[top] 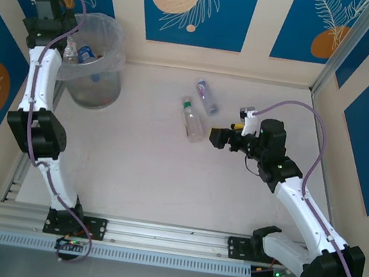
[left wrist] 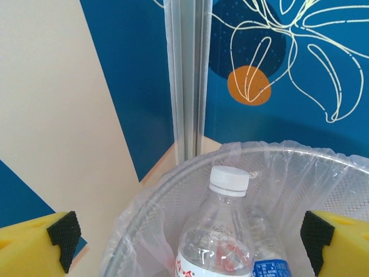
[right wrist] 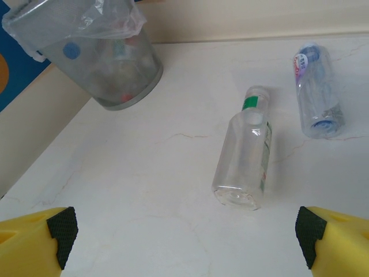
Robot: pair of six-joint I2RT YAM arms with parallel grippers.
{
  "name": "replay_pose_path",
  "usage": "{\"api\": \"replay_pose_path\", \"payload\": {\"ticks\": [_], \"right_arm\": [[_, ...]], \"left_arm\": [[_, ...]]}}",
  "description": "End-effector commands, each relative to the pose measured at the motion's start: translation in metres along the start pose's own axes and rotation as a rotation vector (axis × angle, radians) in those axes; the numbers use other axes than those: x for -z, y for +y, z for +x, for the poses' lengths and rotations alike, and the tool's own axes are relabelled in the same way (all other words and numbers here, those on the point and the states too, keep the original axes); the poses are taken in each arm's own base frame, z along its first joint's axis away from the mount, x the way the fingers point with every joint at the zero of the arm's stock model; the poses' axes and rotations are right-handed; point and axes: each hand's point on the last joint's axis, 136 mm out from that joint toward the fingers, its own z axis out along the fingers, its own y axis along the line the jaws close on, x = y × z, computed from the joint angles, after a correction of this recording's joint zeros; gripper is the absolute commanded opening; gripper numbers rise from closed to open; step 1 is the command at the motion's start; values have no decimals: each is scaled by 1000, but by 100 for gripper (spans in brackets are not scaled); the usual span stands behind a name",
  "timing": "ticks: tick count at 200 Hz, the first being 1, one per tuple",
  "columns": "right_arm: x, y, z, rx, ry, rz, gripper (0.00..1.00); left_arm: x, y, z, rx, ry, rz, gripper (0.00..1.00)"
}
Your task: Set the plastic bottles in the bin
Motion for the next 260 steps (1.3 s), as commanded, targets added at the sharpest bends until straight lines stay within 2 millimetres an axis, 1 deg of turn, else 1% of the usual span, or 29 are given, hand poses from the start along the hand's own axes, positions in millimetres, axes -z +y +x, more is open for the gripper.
{"api": "replay_pose_path", "payload": {"ticks": [1,23,38,70,90,114,127,153,167,186,209,229,260], "right_arm": [[-4,-9,0,-46,-4,50,99],[-9,-28,3,-102,6,142,100],[-13,-38,8,-136,28,186,100],[-28,-43,19,-174,75,179,100],[-37,-46,23,-182,103,185,100],[-45,-51,27,-190,155,207,100],[-50,-53,29,-194,183,219,100],[-62,-55,30,-196,250,230,100],[-72,-54,31,-192,289,227,100],[-87,-52,28,-189,324,225,100],[-108,-52,30,-189,379,233,100],[-126,-52,32,-175,416,257,99],[-150,-49,45,-169,481,248,99]], "left_arm": [[17,-9,3,27,44,37,99],[28,-20,7,14,62,54,99],[37,-27,5,10,56,61,99],[63,-47,-2,17,38,100,100],[77,-56,-1,46,35,120,99],[90,-67,12,97,61,180,99],[96,-68,19,129,80,207,99],[119,-74,30,205,98,300,99],[134,-81,40,233,106,360,99],[156,-96,54,243,119,459,99],[175,-113,77,230,168,556,99],[185,-121,94,200,209,608,99],[190,-119,112,143,250,622,99]]}}
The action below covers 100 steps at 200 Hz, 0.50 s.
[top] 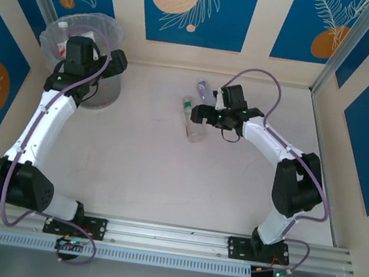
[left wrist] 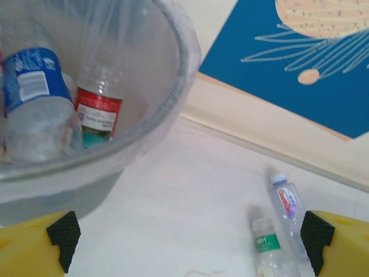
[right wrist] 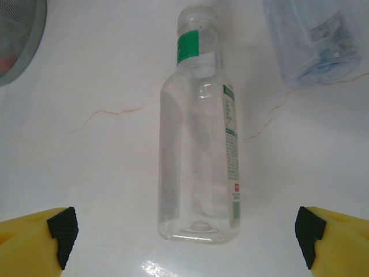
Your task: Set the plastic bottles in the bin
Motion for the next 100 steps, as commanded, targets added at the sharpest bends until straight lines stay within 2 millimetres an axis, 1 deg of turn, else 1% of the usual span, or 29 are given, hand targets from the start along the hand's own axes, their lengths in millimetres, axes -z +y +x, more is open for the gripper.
{"api": "replay_pose_path", "payload": {"ticks": [1,23,60,100], "right_arm": [[-13,3,8,19,72,20,99],[-31,3,18,51,125,61,100],[-51,2,31,107,182,124,100],[-64,-4,45,162,222,194,100]], "left_arm": [[8,-10,6,-28,13,64,99],[8,-7,17,-39,50,60,99],[6,2,31,-38,77,35,99],[6,-5,40,-55,87,99,99]]}}
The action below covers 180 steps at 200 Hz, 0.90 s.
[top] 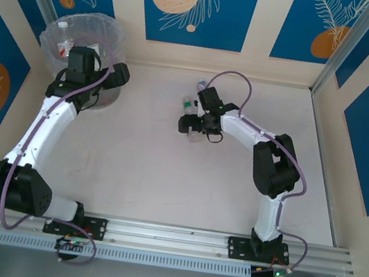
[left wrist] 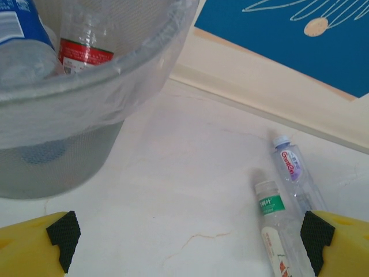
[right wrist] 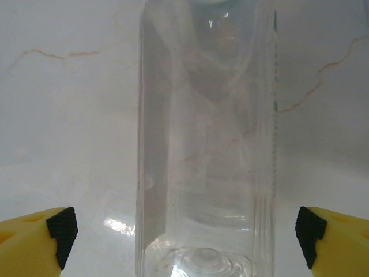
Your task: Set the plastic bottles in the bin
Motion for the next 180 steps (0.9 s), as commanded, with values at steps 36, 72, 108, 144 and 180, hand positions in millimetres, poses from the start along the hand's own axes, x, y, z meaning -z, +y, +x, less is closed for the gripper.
{"api": "replay_pose_path", "payload": {"ticks": [36,72,108,144,180], "right_arm": [[-16,-1,11,89,46,88,99],[-21,0,11,86,50,94,92],[-25,8,16,120,63,59,83],[-23,6,16,146,24,105,72],[-12,8,13,140,-28,94,63]], "left_arm": [[11,-12,3,-81,-41,86,99],[10,-11,9,-87,-23,86,99],[7,-10,14,-88,-1,89,99],[7,-12,16,-89,11,97,99],[4,-11,19,-63,20,102,99]]}}
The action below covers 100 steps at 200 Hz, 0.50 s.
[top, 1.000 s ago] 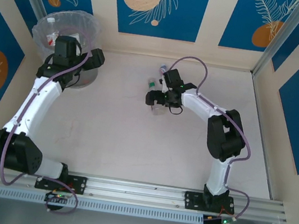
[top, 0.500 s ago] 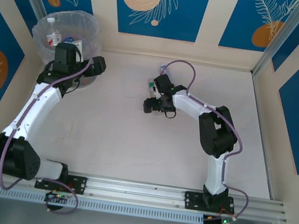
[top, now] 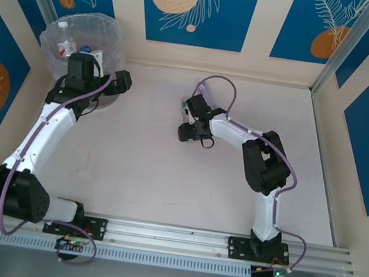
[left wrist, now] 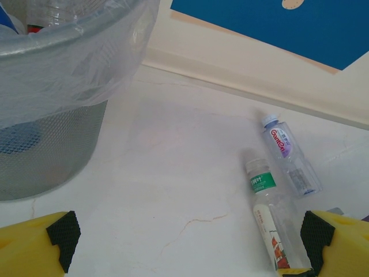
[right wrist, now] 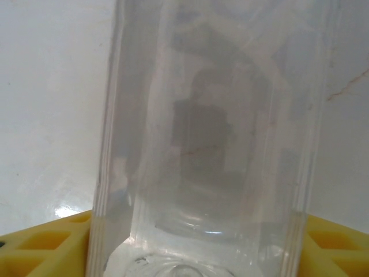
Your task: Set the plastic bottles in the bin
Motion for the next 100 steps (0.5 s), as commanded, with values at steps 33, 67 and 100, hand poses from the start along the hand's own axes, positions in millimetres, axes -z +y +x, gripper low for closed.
{"api": "replay_pose_path", "payload": {"ticks": [33,67,100], "right_arm": [[39,4,-12,-9,-149,-34,58],[66,7,-16,-20,-249,-72,56],[85,5,-18,-56,-326,-87,54]], "left_arm": [[-12,-17,13,63,59,110,99],[-20,-25,19,96,79,166,100],[-24,-28,19,112,84,181,99]]}}
